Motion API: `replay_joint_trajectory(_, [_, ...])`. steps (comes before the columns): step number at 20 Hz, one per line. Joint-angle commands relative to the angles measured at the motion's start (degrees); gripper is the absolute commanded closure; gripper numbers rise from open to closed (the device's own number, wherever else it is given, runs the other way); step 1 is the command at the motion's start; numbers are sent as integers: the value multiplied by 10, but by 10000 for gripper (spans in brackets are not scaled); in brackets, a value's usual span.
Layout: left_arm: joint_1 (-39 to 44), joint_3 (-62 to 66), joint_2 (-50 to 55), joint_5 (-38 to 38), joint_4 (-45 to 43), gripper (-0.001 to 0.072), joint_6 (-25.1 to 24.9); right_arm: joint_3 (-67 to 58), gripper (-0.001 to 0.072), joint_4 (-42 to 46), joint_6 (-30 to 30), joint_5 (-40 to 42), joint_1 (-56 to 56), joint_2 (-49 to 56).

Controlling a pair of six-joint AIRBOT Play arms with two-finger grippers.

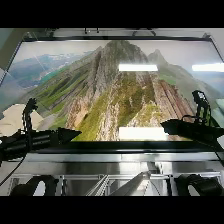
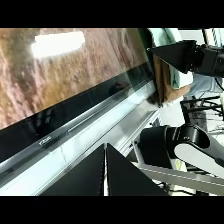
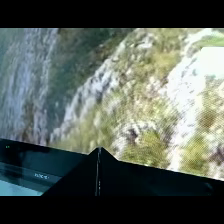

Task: Fold the shirts.

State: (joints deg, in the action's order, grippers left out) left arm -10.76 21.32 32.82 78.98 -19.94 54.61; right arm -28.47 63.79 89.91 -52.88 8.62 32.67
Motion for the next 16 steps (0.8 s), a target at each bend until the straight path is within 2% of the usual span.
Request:
replay_joint_trajectory(1, [0, 0, -6, -2, 0, 687, -1, 0, 689, 0, 0, 0, 0, 0])
replay_joint_trajectory(4, [-10, 10, 19, -3, 3, 685, 13, 0, 689, 0, 0, 0, 0, 0])
replay_joint_trajectory(5, [-32, 38, 40, 6, 0, 599, 31, 0, 689, 0, 0, 0, 0, 0])
replay_joint_trajectory(7, [-98, 112, 85, 35, 2, -13, 36, 0, 689, 0, 0, 0, 0, 0])
replay_joint_trajectory(12, [-347, 274, 193, 101, -10, -13, 67, 0, 689, 0, 0, 0, 0, 0])
replay_joint_trajectory(13, [-396, 290, 209, 99, -38, 31, 70, 0, 689, 0, 0, 0, 0, 0])
replay_joint_trajectory(16, [-523, 281, 235, 73, -169, 39, 88, 0, 689, 0, 0, 0, 0, 0])
